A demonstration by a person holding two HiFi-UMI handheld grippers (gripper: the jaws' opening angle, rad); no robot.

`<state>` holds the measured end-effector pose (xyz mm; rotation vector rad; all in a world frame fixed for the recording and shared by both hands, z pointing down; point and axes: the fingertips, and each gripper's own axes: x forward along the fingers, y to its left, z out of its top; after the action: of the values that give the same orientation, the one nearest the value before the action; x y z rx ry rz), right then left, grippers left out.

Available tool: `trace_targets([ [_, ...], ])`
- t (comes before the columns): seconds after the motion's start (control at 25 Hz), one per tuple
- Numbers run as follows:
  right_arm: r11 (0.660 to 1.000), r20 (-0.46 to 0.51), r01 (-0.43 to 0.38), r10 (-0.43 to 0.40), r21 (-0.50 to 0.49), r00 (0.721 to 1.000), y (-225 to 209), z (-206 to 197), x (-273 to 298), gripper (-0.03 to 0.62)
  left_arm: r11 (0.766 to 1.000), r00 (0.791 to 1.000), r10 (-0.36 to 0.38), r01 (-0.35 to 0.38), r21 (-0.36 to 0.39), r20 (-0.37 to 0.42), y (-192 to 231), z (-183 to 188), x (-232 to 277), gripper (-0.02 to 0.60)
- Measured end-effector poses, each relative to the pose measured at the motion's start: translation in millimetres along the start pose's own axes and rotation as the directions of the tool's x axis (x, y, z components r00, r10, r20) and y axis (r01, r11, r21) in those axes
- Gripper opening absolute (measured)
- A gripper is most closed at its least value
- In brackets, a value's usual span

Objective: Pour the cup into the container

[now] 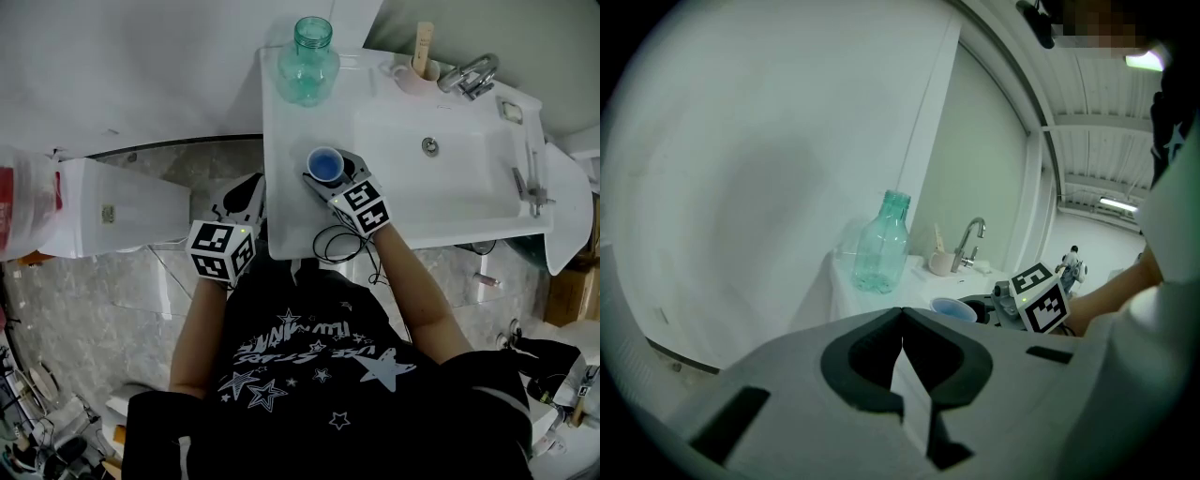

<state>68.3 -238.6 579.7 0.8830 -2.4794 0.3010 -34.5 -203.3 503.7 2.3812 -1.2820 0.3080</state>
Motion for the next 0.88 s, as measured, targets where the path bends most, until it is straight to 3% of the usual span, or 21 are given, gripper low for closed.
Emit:
trace_targets([
  [0.48, 0.999, 0.009, 0.035, -0.035, -0.001, 0.999, -1, 0, 0, 0.304, 1.000, 1.000, 0.001, -0.001, 0.002, -0.008, -5, -4, -5, 0.009],
  [0.88, 1.000, 0.045, 0.017, -0.018, 0.020, 0.999, 0, 2, -4, 0.313, 1.000, 1.000, 0.020, -0.020, 0.023, 0.011, -19, -4, -12, 0.009],
])
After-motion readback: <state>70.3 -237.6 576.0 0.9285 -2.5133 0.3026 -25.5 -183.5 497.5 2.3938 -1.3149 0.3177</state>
